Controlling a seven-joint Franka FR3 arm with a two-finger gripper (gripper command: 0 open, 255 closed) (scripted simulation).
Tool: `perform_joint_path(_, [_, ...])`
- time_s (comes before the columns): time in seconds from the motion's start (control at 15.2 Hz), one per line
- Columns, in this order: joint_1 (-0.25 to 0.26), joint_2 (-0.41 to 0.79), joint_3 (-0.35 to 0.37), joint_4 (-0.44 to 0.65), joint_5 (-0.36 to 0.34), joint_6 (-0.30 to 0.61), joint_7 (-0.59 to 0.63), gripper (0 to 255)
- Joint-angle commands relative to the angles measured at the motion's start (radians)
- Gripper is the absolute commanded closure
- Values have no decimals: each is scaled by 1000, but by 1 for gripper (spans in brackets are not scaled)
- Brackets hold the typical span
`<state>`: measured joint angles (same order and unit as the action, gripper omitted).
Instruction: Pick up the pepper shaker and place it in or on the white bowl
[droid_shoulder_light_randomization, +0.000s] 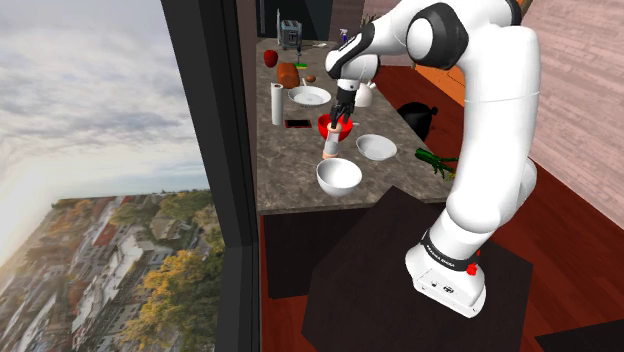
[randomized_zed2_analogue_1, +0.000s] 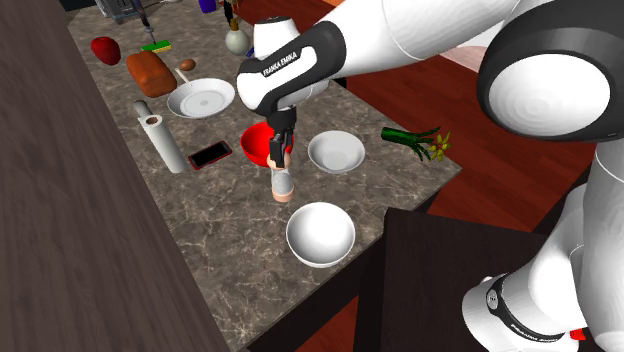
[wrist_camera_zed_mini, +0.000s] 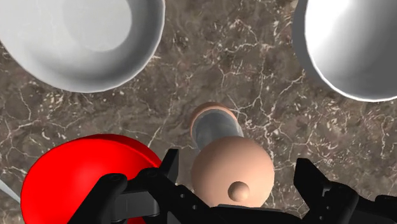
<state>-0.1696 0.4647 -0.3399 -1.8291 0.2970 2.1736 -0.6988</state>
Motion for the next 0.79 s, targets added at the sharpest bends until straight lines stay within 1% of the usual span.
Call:
perform_joint_path(0.0, [-1, 14, 5, -7, 8, 21, -5, 0])
perform_joint_path(0.07, [-2, 25, 8, -13, 14, 37, -9, 0])
perform_joint_path(0.59, [-2, 25, 8, -13, 14, 37, -8, 0])
perform_joint_path(0.66, [-2, 25, 8, -13, 14, 37, -8, 255])
perform_joint_path(0.73, [-2, 25, 8, -13, 14, 37, -8, 255])
